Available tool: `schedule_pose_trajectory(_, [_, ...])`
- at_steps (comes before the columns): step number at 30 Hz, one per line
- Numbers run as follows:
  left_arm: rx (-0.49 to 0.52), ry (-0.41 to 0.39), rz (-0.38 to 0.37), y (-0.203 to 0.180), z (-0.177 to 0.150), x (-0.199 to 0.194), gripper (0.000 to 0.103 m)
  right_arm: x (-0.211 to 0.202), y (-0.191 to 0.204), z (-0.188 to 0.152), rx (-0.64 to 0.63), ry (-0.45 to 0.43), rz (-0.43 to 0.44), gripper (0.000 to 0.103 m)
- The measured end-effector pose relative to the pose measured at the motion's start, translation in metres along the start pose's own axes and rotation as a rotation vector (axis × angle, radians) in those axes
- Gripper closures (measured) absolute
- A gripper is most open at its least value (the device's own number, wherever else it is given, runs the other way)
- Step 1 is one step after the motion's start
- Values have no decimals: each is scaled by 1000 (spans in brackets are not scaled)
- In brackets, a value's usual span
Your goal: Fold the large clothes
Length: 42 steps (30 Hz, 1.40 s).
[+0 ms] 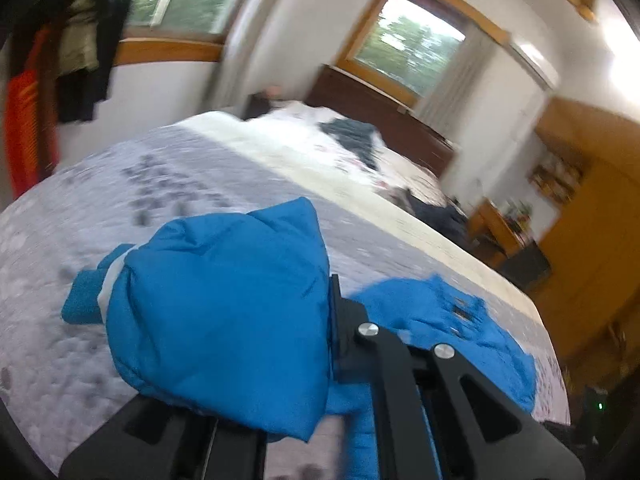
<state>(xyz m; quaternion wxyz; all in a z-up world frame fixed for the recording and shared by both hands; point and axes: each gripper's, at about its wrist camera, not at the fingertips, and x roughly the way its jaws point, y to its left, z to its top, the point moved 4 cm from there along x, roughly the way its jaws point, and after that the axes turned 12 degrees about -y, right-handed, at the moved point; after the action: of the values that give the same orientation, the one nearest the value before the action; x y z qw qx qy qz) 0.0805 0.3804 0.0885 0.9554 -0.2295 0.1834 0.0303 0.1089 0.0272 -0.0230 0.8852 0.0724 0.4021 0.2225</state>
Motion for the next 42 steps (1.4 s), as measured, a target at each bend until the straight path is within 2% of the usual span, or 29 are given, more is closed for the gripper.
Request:
schedule_pose_trajectory(9, [156,120,-192,-153,-64,53,99,-15,-42,8,52,-55,-73,42])
schedule_pose_trajectory(14, [196,190,-276,-208,-107,81,99,-18,-70,10,118,-63,-101,42])
schedule_pose_trajectory(16, [217,209,-280,-222,-123,91,99,-18,-81,10,139,-63,-111,42])
schedule_pose_trajectory(24, [213,376,-255,-218,-191,150,98,-13,-97,8,172,-49,-107,42])
schedule_pose_trajectory(26, [212,409,-259,-218,-202,154,94,-7,-99,6,174,-37,-110,42])
schedule_pose_trajectory(30, [190,449,-302,-213,-201,144,89,-1,-101,3,180,-26,-113,42])
schedule_pose_trajectory(31, [185,461,-316,-210,-200,139,81,-1,-100,4,176,-27,-114,42])
schedule_pose_trajectory(32, [181,470,-323,-207,-199,134,61,-2,-100,4,176,-30,-116,42])
schedule_pose_trajectory(33, [165,483,-343,-201,-197,125,52,-4,-98,3,176,-32,-118,42])
schedule_pose_trajectory(34, [149,490,-374,-194,-195,114,48,-5,-97,4,173,-34,-122,42])
schedule_pose_trajectory(37, [154,456,-396,-167,-186,81,47,-10,-91,7,165,-47,-123,41])
schedule_pose_trajectory(39, [150,403,-389,-146,-173,64,47,-13,-81,12,174,-50,-77,41])
schedule_pose_trajectory(41, [161,331,-336,-124,-156,55,47,-10,-65,21,194,-38,-10,39])
schedule_pose_trajectory(42, [186,287,-276,-111,-145,55,47,-7,-58,26,200,-27,8,35])
